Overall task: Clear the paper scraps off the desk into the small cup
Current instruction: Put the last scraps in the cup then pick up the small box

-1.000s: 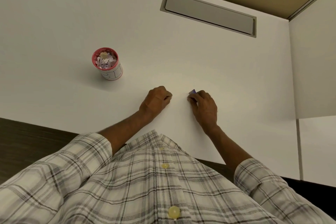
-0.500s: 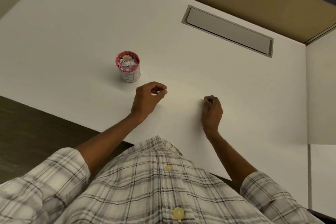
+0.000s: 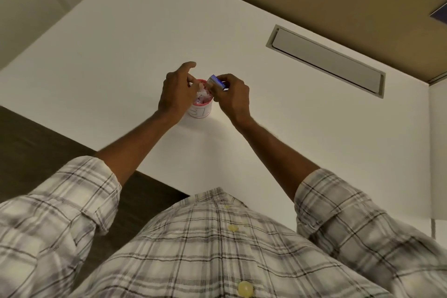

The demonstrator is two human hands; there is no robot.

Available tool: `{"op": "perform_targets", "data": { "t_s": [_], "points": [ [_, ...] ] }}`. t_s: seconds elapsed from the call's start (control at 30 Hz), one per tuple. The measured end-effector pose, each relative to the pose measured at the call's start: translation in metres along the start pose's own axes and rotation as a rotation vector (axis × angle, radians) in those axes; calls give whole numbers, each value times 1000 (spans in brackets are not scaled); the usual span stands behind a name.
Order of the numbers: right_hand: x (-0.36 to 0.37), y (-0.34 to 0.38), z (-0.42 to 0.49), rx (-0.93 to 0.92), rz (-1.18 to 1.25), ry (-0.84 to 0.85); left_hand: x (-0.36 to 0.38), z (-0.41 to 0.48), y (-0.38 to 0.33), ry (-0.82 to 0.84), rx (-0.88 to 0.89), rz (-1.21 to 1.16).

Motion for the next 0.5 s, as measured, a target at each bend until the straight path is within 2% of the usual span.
{"op": "perform_targets", "data": {
  "t_s": [0.1, 0.2, 0.4, 0.5],
  "points": [
    [8, 11, 5, -47, -116, 13, 0, 4, 3, 12, -13, -6],
    [12, 13, 8, -48, -127, 19, 1, 7, 5, 34, -14, -10],
    [20, 19, 6, -138, -231, 31, -3, 16, 1, 58, 54, -79],
    [21, 24, 0, -240, -316, 69, 1, 15, -11, 123, 149, -42]
  ]
}}
Point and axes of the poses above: each hand's wrist, its own z-axis towards the middle knuckle, its own x-axis out of the palm, y = z × x, the point moved 10 cm from there along z, towards the middle knuckle, and after that the axes turned 8 degrees about -y, right-handed, at the moved point
